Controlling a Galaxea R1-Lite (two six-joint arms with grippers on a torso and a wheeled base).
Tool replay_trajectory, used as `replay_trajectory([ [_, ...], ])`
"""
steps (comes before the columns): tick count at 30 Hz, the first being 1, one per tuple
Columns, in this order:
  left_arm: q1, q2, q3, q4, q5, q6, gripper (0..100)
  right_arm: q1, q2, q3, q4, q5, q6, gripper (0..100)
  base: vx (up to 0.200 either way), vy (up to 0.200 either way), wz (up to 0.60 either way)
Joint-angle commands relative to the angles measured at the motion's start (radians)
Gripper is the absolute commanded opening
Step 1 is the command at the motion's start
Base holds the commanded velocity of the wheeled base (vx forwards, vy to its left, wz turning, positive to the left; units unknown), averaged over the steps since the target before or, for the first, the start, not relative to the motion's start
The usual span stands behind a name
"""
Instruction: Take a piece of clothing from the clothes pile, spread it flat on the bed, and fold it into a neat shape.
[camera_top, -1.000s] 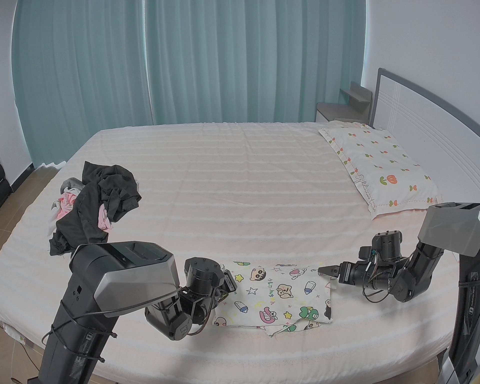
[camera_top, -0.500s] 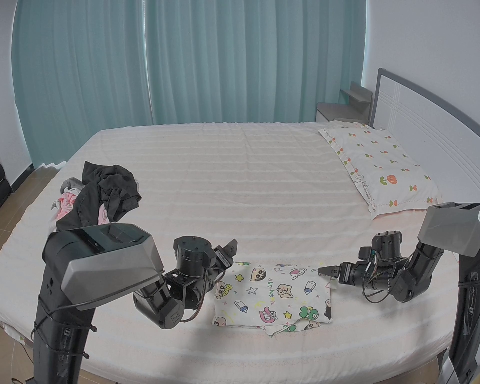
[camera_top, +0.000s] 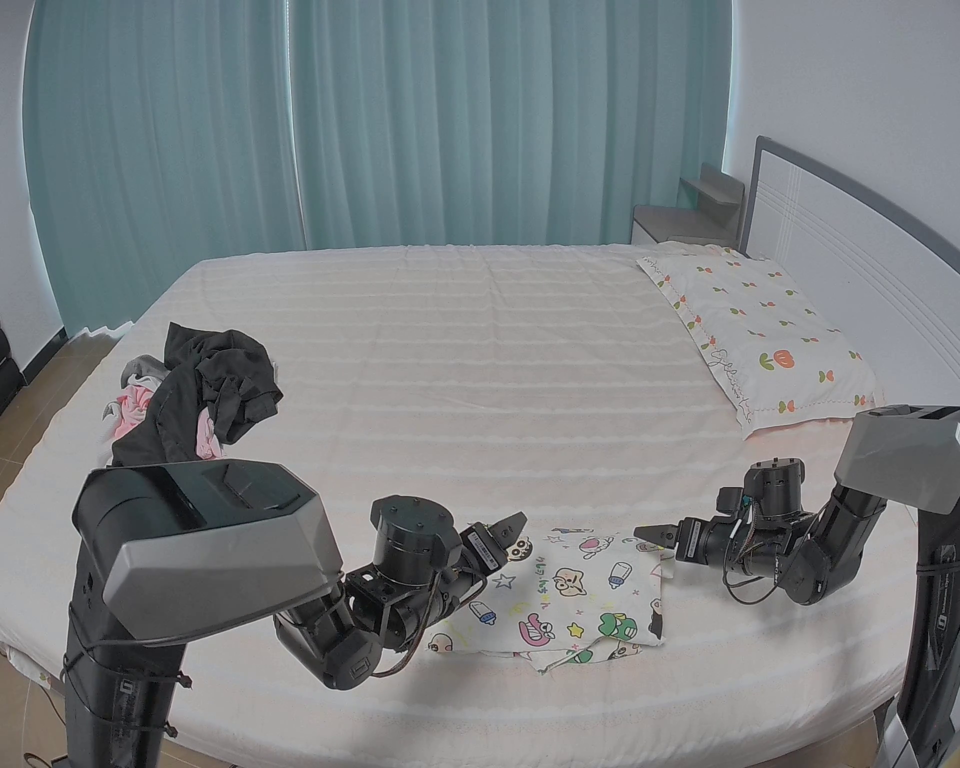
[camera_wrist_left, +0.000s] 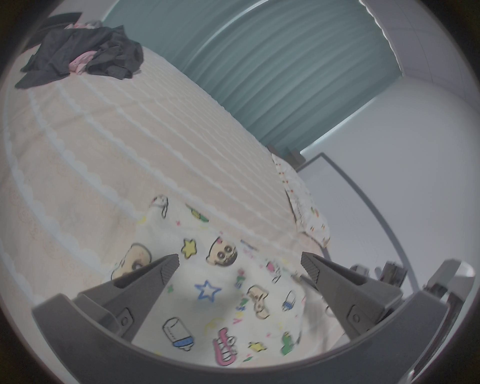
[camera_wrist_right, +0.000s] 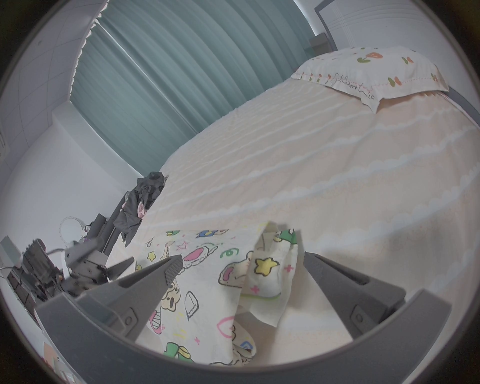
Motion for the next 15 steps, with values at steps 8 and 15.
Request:
replay_trajectory([
  [8,-0.006,0.093,0.003,0.088,0.047,0.123,100,0.041,-0.046,0.016,-0.105,-0.038,0.058,100,0.000,0.000,0.00],
  [15,-0.015,0.107,0.003,0.089,0.078,0.139,100,0.142,-0.035,0.073,-0.279,-0.050,0.195,100,0.000,0.000,0.00],
])
